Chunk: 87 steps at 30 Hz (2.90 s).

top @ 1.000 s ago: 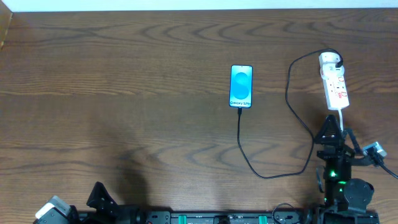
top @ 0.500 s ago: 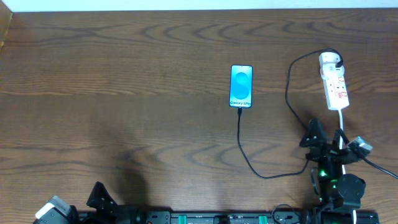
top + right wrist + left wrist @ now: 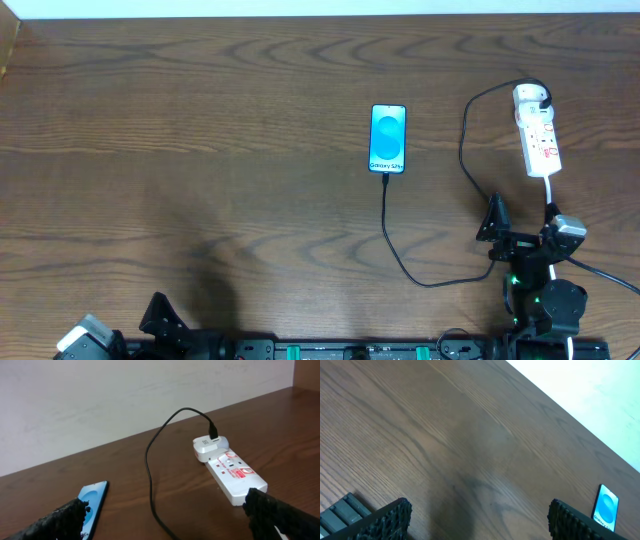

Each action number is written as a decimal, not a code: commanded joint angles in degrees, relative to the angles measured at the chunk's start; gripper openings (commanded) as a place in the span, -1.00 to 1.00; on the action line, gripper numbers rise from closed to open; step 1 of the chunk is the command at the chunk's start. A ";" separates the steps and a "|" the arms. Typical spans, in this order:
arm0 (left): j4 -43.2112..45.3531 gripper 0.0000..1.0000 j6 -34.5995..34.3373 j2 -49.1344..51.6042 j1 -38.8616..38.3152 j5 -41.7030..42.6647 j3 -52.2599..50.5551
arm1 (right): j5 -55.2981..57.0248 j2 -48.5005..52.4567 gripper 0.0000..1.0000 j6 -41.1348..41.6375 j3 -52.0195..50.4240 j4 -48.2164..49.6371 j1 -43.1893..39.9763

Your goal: Plug charger to phone and switch on socket

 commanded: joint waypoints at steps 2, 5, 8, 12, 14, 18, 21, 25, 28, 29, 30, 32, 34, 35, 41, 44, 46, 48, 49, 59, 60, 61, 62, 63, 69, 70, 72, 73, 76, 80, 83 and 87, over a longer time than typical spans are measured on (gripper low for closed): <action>0.15 0.75 -0.46 -0.42 0.31 -0.50 0.07 | -0.13 -0.26 0.99 -1.90 -0.13 -0.42 0.39; 0.17 0.75 -0.44 -0.42 0.31 -0.52 0.07 | -0.13 -0.26 0.98 -1.20 -0.13 -0.33 0.39; 0.17 0.75 -0.46 -0.42 0.31 -0.52 0.07 | -0.09 -0.24 0.99 1.33 -0.11 -0.22 0.39; 0.17 0.75 -0.46 -0.39 0.31 -0.50 0.07 | -0.04 -0.22 0.99 1.33 -0.11 -0.24 0.39; 0.17 0.75 -0.44 -0.39 0.31 -0.50 0.07 | -0.04 -0.20 0.98 1.33 -0.09 -0.24 0.39; 0.17 0.75 -0.46 -0.39 0.31 -0.50 0.07 | -0.04 -0.20 0.98 1.33 -0.09 -0.24 0.39; 0.17 0.75 -0.44 -0.39 0.31 -0.52 0.07 | -0.04 -0.20 0.99 1.33 -0.09 -0.24 0.39; 0.17 0.75 -0.46 -0.42 0.31 -0.50 0.07 | -0.04 -0.20 0.98 1.33 -0.09 -0.24 0.39; 0.15 0.75 -0.46 -0.39 0.31 -0.50 0.07 | -0.04 -0.20 0.99 1.33 -0.09 -0.24 0.39; 0.17 0.75 -0.44 -0.39 0.31 -0.50 0.07 | -0.04 -0.20 0.98 1.33 -0.09 -0.24 0.39; 0.15 0.75 -0.44 -0.39 0.31 -0.50 0.07 | -0.04 -0.20 0.98 1.33 -0.09 -0.24 0.39; 0.15 0.75 -0.44 -0.39 0.31 -0.50 0.07 | -0.04 -0.20 0.98 1.33 -0.09 -0.24 0.39; 0.17 0.75 -0.44 -0.39 0.31 -0.50 0.07 | -0.04 -0.20 0.99 1.33 -0.09 -0.24 0.39; 0.17 0.75 -0.46 -0.39 0.31 -0.52 0.07 | -0.04 -0.20 0.99 1.33 -0.09 -0.24 0.39; 0.17 0.95 -0.46 -0.42 0.31 -0.52 0.07 | -0.04 -0.20 0.99 1.33 -0.09 -0.24 0.39; 0.17 0.96 -0.26 -0.42 0.31 -0.59 0.07 | -0.04 -0.20 0.99 1.33 -0.09 -0.24 0.39; 0.28 0.95 -0.20 -0.42 0.24 -0.74 0.09 | -0.04 -0.20 0.98 1.33 -0.09 -0.24 0.39; 0.33 0.95 -0.26 -0.68 0.26 -0.42 -0.09 | -0.04 -0.20 0.98 1.33 -0.09 -0.24 0.39; 0.72 0.95 -0.28 -1.05 0.46 -0.24 -0.48 | -0.04 -0.20 0.99 1.33 -0.09 -0.24 0.39; 20.98 0.95 9.81 -8.04 3.63 2.64 -14.47 | -0.04 -0.20 0.99 1.33 -0.09 -0.24 0.39; 23.17 0.96 10.86 -8.26 3.52 2.58 -16.33 | -0.04 -0.20 0.99 1.33 -0.09 -0.24 0.39; 25.53 0.96 11.63 -8.26 3.43 2.54 -18.08 | -0.04 -0.20 0.98 1.33 -0.09 -0.24 0.39; 27.82 0.96 11.67 -8.26 3.41 2.54 -19.87 | -0.04 -0.20 0.98 1.33 -0.09 -0.24 0.39; 30.14 0.95 11.69 -8.26 3.32 2.51 -21.73 | -0.04 -0.20 0.98 1.33 -0.09 -0.24 0.39; 41.40 0.95 11.61 -8.28 2.08 2.62 -33.27 | -0.04 -0.20 0.99 1.33 -0.09 -0.24 0.39; 43.74 0.96 11.63 -8.28 1.84 2.69 -35.19 | -0.04 -0.20 0.99 1.33 -0.09 -0.24 0.39; 48.37 0.96 11.69 -8.28 1.55 2.69 -38.93 | -0.04 -0.20 0.99 1.33 -0.09 -0.24 0.39; 50.51 0.96 12.09 -8.28 1.51 2.71 -40.70 | -0.04 -0.20 0.99 1.33 -0.09 -0.24 0.39; 56.15 0.95 15.54 -8.28 1.51 3.56 -45.57 | -0.04 -0.20 0.99 1.33 -0.09 -0.24 0.39; 62.01 0.95 21.11 -8.31 1.51 7.43 -50.16 | -0.04 -0.20 0.99 1.33 -0.09 -0.24 0.39; 66.05 0.96 21.88 -8.31 1.51 8.61 -53.46 | -0.04 -0.20 0.99 1.33 -0.09 -0.24 0.39; 71.12 0.96 21.88 -8.31 1.51 8.81 -57.75 | -0.04 -0.20 0.98 1.33 -0.09 -0.24 0.39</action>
